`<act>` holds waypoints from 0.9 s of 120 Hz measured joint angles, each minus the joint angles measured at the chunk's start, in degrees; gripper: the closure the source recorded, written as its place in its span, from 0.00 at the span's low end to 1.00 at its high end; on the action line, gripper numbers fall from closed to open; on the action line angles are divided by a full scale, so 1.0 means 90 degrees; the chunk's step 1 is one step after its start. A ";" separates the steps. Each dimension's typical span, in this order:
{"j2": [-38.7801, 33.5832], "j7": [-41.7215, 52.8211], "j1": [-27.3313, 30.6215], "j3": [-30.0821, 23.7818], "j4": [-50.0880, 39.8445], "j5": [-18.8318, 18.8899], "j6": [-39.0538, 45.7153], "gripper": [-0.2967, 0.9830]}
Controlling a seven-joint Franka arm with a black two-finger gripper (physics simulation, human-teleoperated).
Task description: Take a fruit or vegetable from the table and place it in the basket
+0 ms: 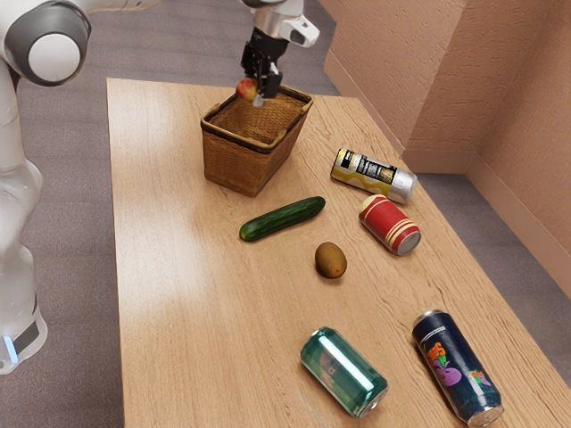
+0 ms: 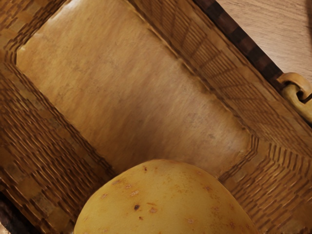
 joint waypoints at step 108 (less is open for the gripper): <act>0.0698 0.0130 0.0087 -0.0126 0.1246 -0.0438 -0.0572 0.27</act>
